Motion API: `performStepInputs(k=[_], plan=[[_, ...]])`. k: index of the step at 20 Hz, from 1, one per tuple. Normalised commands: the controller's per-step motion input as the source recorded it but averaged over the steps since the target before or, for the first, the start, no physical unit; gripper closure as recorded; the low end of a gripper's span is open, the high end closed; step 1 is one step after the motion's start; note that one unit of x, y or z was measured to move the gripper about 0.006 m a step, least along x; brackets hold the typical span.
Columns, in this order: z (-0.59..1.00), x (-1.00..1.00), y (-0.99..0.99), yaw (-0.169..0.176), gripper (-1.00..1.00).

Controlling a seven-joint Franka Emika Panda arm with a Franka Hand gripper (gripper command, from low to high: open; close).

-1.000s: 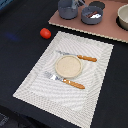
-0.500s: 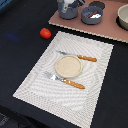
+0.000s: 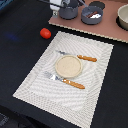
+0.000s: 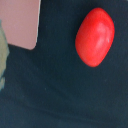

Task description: Place the fish, sausage, and tomato into the frying pan.

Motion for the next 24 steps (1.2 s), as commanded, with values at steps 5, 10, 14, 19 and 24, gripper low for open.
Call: performStepInputs(k=[5, 10, 14, 19, 24], plan=[[-0.39, -0.51, -0.51, -0.131, -1.0], [-0.4, -0.4, -0.25, -0.084, -1.0], [-0.44, -0.25, 0.0, -0.048, -1.0], [-0.47, -0.25, -0.06, -0.044, -1.0], [-0.48, -0.28, -0.17, -0.047, -1.0]])
